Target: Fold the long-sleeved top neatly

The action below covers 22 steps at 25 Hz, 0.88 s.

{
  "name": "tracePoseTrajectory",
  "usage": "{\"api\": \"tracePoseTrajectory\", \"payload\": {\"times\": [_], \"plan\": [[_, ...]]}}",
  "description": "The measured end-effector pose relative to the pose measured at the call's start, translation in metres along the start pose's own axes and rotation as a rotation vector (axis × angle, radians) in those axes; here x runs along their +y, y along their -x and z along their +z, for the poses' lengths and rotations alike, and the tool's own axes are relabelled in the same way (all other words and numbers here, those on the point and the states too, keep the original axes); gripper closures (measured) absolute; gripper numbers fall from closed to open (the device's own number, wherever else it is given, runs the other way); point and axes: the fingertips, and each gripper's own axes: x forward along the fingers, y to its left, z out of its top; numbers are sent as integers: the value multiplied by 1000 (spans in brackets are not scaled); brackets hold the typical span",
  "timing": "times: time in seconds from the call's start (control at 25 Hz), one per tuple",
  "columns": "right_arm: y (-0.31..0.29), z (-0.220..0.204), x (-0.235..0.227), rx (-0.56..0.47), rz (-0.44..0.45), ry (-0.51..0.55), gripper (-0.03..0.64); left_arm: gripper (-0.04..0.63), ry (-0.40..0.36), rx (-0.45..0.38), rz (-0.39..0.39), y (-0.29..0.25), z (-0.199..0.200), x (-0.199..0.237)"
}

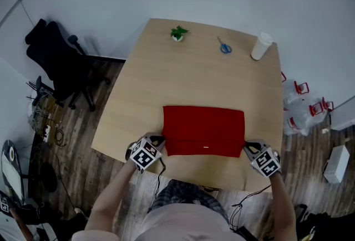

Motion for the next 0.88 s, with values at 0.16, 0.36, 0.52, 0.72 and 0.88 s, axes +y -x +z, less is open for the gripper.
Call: {"api": "tracePoseTrajectory", "payload": {"times": [0.16,0.36,0.52,0.72,0.88], "plan": [[-14,-33,24,74,36,-9,568,544,-3,52,-26,-9,-19,-21],[-23,-53,37,121,73,-69,483,470,23,94,-51,-13,-36,-30],[-16,-47,33,88,69,-122,451,429,64,70,-49,-10,-35,-26],[13,-15,15,-49,5,-188,436,416,186,-81,-10,20,-2,-13],[60,38,-23,-297,-113,-339,469,452,279,-285,89,60,51,18]]}}
